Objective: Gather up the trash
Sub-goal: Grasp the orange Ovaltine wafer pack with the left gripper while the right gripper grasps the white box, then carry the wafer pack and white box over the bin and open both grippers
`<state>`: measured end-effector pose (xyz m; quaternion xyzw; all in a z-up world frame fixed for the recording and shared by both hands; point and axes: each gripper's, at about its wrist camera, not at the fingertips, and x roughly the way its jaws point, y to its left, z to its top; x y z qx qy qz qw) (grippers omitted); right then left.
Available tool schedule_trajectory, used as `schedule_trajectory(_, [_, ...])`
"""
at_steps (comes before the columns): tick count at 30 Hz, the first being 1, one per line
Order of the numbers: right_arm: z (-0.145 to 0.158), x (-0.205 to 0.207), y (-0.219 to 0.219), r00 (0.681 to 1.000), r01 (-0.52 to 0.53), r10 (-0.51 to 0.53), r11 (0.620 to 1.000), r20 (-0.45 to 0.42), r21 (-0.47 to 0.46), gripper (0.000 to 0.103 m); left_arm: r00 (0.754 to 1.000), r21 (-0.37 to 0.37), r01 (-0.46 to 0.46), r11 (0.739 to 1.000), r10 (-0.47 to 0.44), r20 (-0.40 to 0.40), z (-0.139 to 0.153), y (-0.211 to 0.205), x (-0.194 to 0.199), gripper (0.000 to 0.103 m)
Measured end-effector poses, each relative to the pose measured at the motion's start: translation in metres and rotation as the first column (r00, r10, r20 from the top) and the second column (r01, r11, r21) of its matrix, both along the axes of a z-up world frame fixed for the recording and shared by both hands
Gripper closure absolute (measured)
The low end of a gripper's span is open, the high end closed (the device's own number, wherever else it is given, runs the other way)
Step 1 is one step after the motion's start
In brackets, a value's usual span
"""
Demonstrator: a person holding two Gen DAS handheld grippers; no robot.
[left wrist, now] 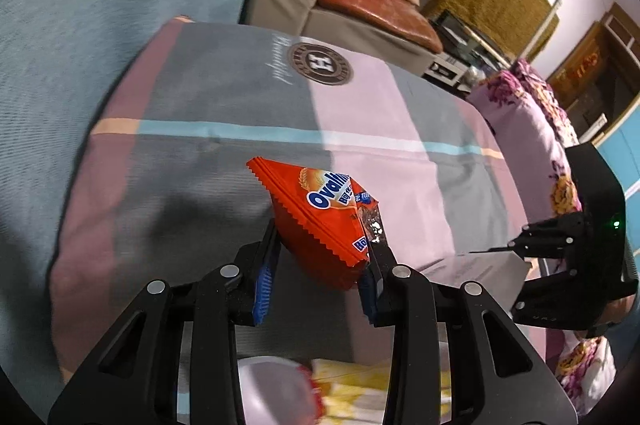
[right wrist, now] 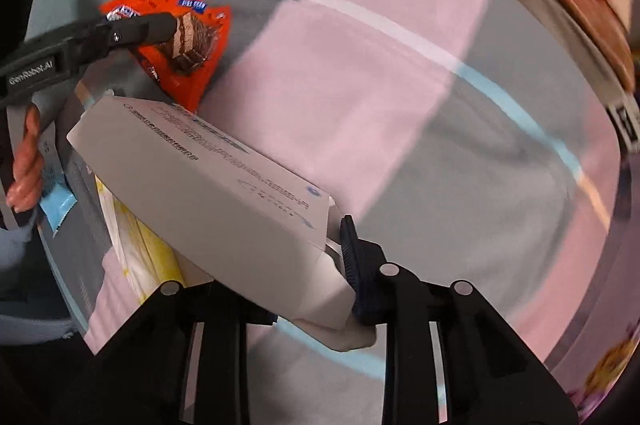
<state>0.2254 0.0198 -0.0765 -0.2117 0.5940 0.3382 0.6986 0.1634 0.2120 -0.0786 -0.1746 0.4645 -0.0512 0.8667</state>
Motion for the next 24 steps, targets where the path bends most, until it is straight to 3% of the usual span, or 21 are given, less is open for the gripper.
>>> schedule_trajectory(6, [0.011, -0.017, -0.045, 0.982, 0.190, -0.189, 0.980, -0.015, 0.061, 0.091, 0.999, 0.015, 0.036, 0.999, -0.036, 0.010, 0.004, -0.024, 0.003, 0.067])
schedule_trajectory(11, [0.025, -0.035, -0.109, 0.943, 0.333, -0.333, 0.934, -0.026, 0.132, 0.092, 0.996, 0.024, 0.088, 0.996, -0.088, -0.001, 0.005, -0.053, 0.001, 0.067])
schedule_trajectory(15, [0.031, -0.043, -0.142, 0.915, 0.401, -0.401, 0.900, -0.040, 0.171, 0.092, 0.989, 0.045, 0.147, 0.988, -0.147, 0.002, 0.009, -0.084, -0.004, 0.067])
schedule_trajectory(24, [0.031, -0.068, -0.168, 0.875, 0.478, -0.483, 0.848, -0.040, 0.229, 0.092, 0.972, 0.086, 0.235, 0.968, -0.236, -0.001, 0.019, -0.149, -0.018, 0.067])
